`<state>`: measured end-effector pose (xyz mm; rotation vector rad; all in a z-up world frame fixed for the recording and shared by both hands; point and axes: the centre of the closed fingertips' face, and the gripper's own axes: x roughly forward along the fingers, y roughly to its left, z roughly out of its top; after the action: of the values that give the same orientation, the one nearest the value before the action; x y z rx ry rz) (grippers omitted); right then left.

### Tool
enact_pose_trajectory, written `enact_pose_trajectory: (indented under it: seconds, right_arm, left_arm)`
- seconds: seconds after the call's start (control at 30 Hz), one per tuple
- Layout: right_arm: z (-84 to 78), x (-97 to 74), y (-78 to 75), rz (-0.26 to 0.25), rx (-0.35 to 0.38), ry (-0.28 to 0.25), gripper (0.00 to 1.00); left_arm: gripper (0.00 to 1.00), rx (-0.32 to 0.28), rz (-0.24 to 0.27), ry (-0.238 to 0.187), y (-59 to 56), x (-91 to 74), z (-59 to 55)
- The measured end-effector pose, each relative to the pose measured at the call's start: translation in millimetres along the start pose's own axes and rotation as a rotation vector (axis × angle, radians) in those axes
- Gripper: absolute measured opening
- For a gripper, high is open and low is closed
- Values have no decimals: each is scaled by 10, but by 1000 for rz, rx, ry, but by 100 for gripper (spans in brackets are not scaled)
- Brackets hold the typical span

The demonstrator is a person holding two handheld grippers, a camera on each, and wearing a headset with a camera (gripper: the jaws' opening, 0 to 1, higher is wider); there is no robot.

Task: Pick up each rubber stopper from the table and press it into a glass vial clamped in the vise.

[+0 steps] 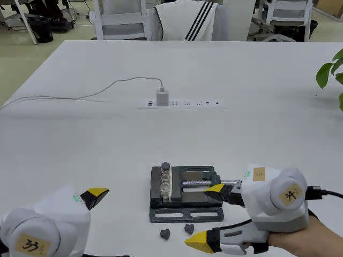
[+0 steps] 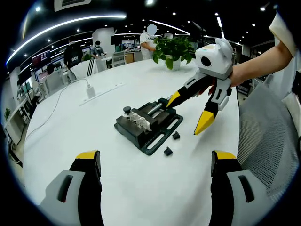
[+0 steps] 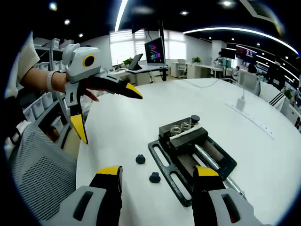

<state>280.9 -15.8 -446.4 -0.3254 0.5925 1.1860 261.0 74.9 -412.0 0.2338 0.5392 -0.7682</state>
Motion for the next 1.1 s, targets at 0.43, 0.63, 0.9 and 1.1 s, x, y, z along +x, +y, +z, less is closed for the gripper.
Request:
enact_pose_trajectory:
  seconds: [0.43, 0.63, 0.9, 1.1]
  right_arm:
    - [-217, 146, 36, 6, 32, 35, 34]
    - [-278, 193, 64, -3, 31, 47, 22]
    - [-295, 221, 67, -12, 45, 40, 16]
    - [-301, 239, 58, -19, 54, 41, 12]
  left_arm:
    - [97, -12, -4, 8, -9, 11, -57]
    - [97, -19, 0, 7, 14, 2, -70]
    - [97, -21, 1, 12, 11, -3, -91]
    - [97, -25, 0, 14, 4, 0, -102]
